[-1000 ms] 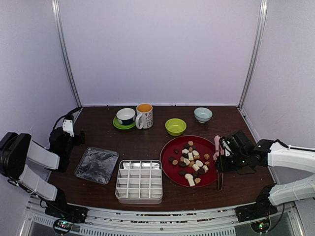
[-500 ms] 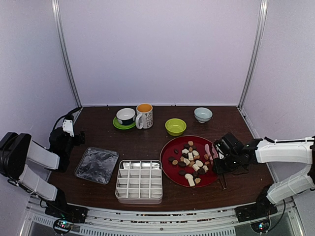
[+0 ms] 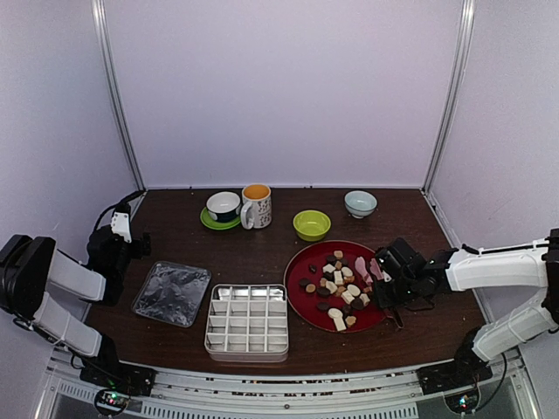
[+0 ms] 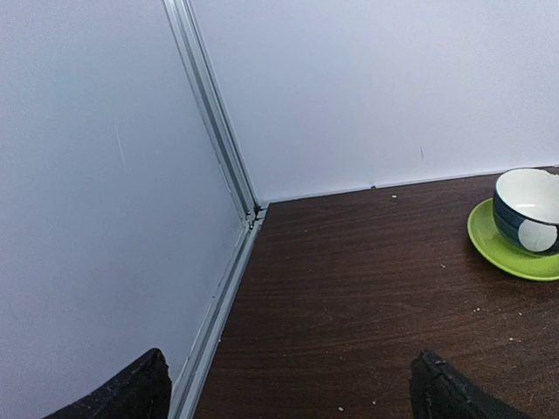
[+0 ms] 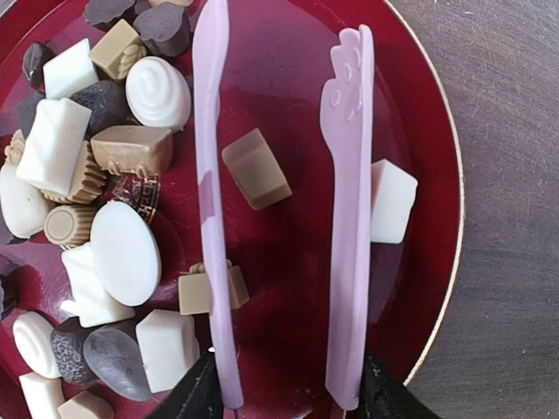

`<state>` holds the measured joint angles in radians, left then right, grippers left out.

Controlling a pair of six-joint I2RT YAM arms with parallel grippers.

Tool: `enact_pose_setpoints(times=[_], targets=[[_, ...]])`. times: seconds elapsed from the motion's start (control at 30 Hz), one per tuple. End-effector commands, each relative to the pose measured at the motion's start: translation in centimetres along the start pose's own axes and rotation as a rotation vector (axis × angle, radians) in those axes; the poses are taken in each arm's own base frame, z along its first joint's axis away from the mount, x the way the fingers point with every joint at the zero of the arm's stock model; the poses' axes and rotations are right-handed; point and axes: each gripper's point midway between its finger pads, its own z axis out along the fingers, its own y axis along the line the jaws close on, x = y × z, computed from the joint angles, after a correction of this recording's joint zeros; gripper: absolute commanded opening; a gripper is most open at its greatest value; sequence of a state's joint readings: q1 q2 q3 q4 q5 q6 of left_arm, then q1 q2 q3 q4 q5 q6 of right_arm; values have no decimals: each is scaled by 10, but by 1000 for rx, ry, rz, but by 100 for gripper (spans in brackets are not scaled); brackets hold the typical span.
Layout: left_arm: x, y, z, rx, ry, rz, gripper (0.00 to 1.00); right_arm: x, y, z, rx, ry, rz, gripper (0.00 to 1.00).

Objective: Pack the chocolate
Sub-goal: Move the clamp to the plate.

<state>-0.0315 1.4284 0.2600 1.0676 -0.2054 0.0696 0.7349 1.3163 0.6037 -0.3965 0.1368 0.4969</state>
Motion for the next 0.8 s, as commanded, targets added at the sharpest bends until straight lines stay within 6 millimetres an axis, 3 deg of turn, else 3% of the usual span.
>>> enact_pose_setpoints(times=[0.0, 0.4, 0.67, 0.77], targets=[[-12, 6, 3, -23, -37, -11, 98, -15, 0, -3, 31, -50, 11, 53], [-12, 6, 3, -22, -36, -10, 98, -22, 2, -10, 29, -78, 31, 68], [-12, 6, 3, -23, -36, -10, 98, -27, -3, -20, 39, -106, 41, 94], [-12, 7, 3, -23, -38, -10, 98, -29, -3, -25, 36, -113, 33, 100]])
